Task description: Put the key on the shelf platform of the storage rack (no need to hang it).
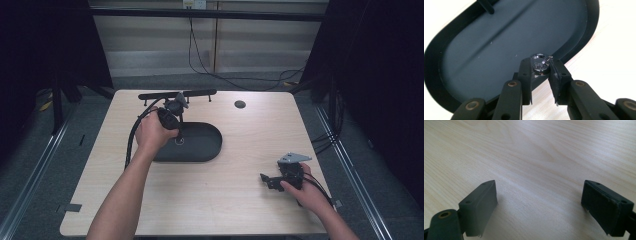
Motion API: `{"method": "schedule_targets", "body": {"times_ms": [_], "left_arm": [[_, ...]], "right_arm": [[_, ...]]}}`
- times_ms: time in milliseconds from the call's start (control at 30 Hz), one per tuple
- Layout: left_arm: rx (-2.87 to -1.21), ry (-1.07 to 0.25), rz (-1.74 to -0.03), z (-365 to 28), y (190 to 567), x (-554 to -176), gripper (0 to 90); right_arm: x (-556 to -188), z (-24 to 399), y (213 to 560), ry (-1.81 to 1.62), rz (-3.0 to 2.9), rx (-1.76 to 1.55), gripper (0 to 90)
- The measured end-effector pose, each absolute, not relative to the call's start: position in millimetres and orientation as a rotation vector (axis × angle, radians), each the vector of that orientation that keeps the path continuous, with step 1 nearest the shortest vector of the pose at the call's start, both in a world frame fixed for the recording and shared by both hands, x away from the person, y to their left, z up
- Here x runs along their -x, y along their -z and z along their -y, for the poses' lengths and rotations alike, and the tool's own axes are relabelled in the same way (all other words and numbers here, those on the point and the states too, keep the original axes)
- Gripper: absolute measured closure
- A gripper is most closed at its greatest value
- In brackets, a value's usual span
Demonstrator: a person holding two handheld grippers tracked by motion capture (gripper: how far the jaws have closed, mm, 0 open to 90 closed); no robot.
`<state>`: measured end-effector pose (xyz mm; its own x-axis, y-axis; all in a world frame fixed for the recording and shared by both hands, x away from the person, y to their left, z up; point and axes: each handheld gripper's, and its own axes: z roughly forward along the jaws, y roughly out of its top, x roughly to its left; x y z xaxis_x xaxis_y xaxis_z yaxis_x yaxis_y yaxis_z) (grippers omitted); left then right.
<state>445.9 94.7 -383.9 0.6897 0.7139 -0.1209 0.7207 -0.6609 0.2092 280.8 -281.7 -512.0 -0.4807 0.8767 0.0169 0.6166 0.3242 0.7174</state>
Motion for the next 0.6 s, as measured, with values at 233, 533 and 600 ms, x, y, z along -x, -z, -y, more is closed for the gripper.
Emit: {"method": "schedule_targets", "body": {"times_ms": [233, 533, 600], "left_arm": [[-2.659, 0.032, -1.171, -96.0, 396.8, -448.3, 72.6], [-2.661, 0.048, -1.184, -97.7, 413.1, -449.4, 72.6], [-2.670, 0.050, -1.176, -97.0, 414.4, -449.7, 72.6]], "right_arm": [[-280.6, 281.6, 511.9, -0.952, -2.221, -1.329, 12.6], [-280.5, 281.5, 511.9, -0.952, -2.222, -1.331, 12.6], [-280.5, 281.7, 511.9, -0.951, -2.224, -1.329, 12.7]]}}
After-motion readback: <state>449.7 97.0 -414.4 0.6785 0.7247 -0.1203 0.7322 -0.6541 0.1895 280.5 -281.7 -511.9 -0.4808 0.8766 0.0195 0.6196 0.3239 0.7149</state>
